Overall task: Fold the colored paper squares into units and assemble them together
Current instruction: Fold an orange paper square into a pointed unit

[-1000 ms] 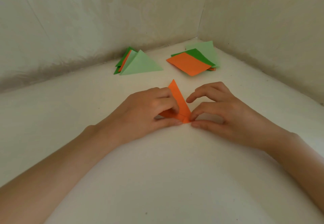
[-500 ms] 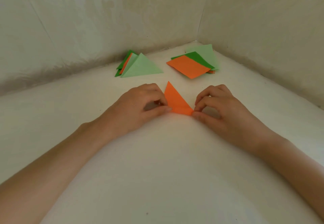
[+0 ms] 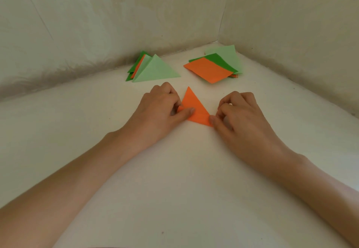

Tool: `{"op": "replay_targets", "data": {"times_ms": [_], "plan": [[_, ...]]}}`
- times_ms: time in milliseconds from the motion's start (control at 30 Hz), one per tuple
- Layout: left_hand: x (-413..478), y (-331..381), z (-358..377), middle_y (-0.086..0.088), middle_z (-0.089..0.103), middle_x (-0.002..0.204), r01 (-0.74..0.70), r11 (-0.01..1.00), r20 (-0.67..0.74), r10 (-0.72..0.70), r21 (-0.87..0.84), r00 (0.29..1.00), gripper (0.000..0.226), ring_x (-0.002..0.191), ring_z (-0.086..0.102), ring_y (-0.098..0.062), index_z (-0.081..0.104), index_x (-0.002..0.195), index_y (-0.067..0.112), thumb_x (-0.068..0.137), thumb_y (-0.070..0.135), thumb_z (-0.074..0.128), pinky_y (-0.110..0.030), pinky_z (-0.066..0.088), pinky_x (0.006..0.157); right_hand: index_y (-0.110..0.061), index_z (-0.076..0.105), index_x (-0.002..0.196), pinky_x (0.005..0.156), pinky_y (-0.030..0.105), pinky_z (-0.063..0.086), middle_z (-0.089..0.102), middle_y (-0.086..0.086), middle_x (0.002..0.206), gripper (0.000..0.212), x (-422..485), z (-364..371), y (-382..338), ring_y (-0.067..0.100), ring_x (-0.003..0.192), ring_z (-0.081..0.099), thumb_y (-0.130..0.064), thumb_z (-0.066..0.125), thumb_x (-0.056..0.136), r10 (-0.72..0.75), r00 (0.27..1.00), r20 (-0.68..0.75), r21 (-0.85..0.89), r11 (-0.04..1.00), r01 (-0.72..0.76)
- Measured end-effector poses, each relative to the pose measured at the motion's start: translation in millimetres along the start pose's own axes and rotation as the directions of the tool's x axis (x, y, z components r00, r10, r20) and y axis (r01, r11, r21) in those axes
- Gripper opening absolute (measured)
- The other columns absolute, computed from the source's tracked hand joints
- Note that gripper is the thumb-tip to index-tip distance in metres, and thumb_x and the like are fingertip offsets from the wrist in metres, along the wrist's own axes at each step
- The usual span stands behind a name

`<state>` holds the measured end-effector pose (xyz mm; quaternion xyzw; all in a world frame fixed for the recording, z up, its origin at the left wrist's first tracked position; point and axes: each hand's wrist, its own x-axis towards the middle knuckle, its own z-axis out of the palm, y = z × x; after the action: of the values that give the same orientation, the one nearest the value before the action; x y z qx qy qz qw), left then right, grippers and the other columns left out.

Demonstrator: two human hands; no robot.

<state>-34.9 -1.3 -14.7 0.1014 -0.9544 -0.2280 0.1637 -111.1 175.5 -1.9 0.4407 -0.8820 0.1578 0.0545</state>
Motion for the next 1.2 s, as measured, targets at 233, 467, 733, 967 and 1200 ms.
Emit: {"op": "replay_targets", "data": {"times_ms": [233,467,733,967,1200], "plan": [[0.4,5.3,1.4,-0.001,0.042,0.097,0.019,0.99,-0.008,-0.018,0.137,1.0,0.032,0.09,0.037,-0.016,0.052,0.078,0.013,0.09,0.042,0.054,-0.029,0.033,0.079,-0.01,0.058,0.081,0.088,0.035,0.033,0.054,0.008,0.101,0.032,-2.0,4.5,-3.6,0.029,0.103,0.042,-0.035,0.04,0.088,0.017,0.999,-0.038,-0.138,0.99,-0.022],[-3.0,-0.8,-1.4,0.004,0.04,0.094,0.01,0.995,-0.032,-0.006,0.097,0.999,0.024,0.087,0.032,-0.011,0.046,0.08,0.021,0.089,0.042,0.054,-0.024,0.021,0.071,-0.017,0.052,0.095,0.096,0.023,0.02,0.042,0.0,0.115,0.019,1.2,1.4,3.1,0.019,0.113,0.03,-0.035,0.044,0.094,0.041,0.999,0.009,-0.02,0.999,-0.041],[-11.0,0.2,-5.9,0.004,0.051,0.098,-0.258,0.959,-0.009,0.261,0.12,0.965,0.006,0.087,0.039,-0.013,0.054,0.093,0.023,0.092,0.022,0.047,-0.028,0.027,0.074,-0.028,0.047,0.11,0.105,0.028,0.015,0.036,-0.002,0.119,0.015,3.4,0.6,7.5,0.016,0.118,0.026,-0.028,0.044,0.095,0.014,0.996,0.086,0.092,0.996,-0.022],[-25.6,7.1,-7.4,0.003,0.059,0.107,-0.565,0.795,0.188,0.534,0.219,0.824,0.039,0.089,0.048,-0.014,0.062,0.12,0.022,0.09,0.024,0.037,-0.028,0.033,0.077,-0.033,0.046,0.11,0.109,0.031,0.013,0.033,-0.005,0.12,0.015,4.4,-2.9,10.7,0.012,0.119,0.023,-0.035,0.042,0.095,-0.011,0.99,0.144,0.127,0.992,-0.008],[-28.4,-2.0,-25.1,0.001,0.061,0.114,-0.569,0.771,0.249,0.514,0.286,0.821,0.041,0.096,0.058,-0.022,0.065,0.12,0.022,0.087,0.026,0.04,-0.037,0.038,0.083,-0.034,0.047,0.108,0.109,0.033,0.014,0.031,-0.008,0.116,0.013,4.7,-3.9,13.4,0.011,0.118,0.022,-0.034,0.044,0.095,-0.027,0.99,0.14,0.131,0.991,0.009]]}}
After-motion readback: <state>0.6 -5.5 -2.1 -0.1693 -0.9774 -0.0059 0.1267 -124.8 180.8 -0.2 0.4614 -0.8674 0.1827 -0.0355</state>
